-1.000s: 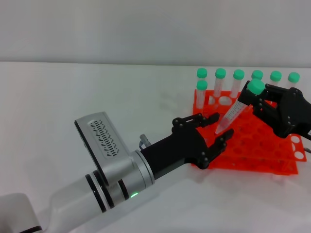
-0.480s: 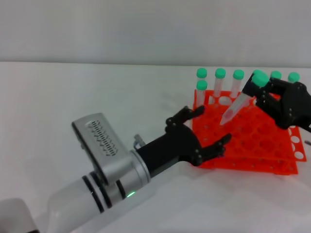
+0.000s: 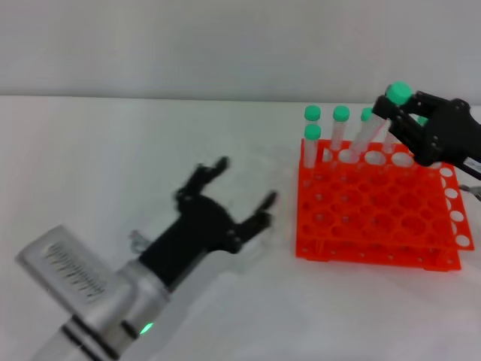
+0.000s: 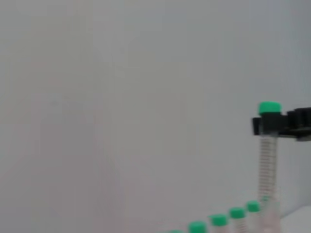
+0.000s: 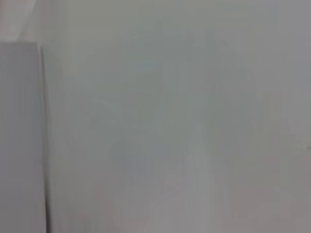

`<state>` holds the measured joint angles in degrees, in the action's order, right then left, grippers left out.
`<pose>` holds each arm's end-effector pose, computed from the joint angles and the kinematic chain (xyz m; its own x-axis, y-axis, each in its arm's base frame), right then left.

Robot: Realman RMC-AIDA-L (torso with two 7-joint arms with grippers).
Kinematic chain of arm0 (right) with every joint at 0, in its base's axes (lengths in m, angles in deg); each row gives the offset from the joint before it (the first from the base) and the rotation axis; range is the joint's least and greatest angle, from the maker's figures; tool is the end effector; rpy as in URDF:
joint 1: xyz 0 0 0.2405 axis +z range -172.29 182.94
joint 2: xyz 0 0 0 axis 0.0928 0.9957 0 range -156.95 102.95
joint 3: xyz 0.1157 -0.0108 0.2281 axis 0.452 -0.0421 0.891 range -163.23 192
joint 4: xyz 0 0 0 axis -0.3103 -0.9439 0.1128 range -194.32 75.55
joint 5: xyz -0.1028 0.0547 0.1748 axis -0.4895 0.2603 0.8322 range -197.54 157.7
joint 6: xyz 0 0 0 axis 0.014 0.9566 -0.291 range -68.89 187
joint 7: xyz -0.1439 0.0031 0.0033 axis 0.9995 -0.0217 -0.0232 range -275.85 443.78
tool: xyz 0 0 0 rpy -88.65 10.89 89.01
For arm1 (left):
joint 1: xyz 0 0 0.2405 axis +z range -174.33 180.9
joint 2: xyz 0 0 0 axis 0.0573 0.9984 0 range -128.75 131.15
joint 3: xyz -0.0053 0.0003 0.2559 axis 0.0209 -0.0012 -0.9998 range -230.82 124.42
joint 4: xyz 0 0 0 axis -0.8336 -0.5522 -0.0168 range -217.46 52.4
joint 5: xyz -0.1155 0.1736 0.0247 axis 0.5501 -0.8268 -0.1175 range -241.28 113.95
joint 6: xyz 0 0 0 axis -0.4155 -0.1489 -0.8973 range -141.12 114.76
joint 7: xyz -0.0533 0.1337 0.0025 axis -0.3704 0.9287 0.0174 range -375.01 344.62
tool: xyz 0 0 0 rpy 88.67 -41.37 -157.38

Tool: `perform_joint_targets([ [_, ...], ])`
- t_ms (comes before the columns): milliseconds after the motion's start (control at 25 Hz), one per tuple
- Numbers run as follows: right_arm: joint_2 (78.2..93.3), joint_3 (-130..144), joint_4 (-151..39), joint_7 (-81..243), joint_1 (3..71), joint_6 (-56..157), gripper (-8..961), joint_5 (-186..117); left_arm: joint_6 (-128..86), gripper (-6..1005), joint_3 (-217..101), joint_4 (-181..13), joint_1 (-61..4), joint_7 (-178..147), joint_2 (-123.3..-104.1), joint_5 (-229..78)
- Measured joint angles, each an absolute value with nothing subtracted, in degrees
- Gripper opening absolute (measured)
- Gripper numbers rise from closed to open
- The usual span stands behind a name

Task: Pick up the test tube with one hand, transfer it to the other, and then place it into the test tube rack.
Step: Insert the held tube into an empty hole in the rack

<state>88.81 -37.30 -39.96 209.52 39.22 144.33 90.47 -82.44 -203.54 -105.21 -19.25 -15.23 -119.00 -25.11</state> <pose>0.2248 0.3658 0.0177 0.5677 0.0470 -0.8219 -0.4462 -0.8214 -0.3552 -0.2381 0.2837 -0.1016 0.7343 -0.1531 0.6613 0.4527 -0.6155 -0.6452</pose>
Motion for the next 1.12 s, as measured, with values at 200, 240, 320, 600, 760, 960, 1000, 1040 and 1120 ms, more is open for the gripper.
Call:
perform_joint_targets([
  [200,88.98,-37.7,-40.0,211.0,40.7,141.6,235,90.5,-85.2,883,-198.6,-104.7,-13.7,-15.1,-118.87,-23.7],
  [240,89.12,-38.6,-40.1,212.3,41.6,139.0,236,90.5,-85.7,883,-198.1,-104.4,-12.8,-15.0,-118.84,-22.5],
  [320,89.17,-39.0,-40.1,212.6,41.8,137.8,238,90.5,-86.6,883,-197.8,-103.4,-11.6,-14.8,-118.78,-19.3],
  [600,89.2,-44.4,-42.1,215.4,44.6,131.6,244,93.5,-90.4,882,-197.8,-100.2,-8.6,-14.9,-118.7,-10.7],
  [760,89.19,-48.8,-42.4,217.0,45.5,128.4,247,96.8,-90.8,881,-197.8,-100.0,-8.2,-15.0,-118.7,-9.6],
  [960,89.19,-54.0,-42.4,218.6,46.0,124.7,252,101.5,-90.8,881,-197.8,-100.0,-8.4,-15.0,-118.68,-9.5],
  [1000,89.19,-54.6,-42.4,219.0,46.0,124.2,253,102.2,-90.8,881,-197.8,-100.0,-8.5,-15.0,-118.68,-9.5],
  [1040,89.19,-54.8,-42.4,219.2,46.0,123.9,254,102.6,-90.8,881,-197.8,-100.0,-8.6,-15.0,-118.68,-9.5],
  [1120,89.19,-55.2,-42.4,219.2,46.0,123.0,255,103.0,-90.8,880,-197.8,-99.9,-8.6,-15.0,-118.68,-9.5],
])
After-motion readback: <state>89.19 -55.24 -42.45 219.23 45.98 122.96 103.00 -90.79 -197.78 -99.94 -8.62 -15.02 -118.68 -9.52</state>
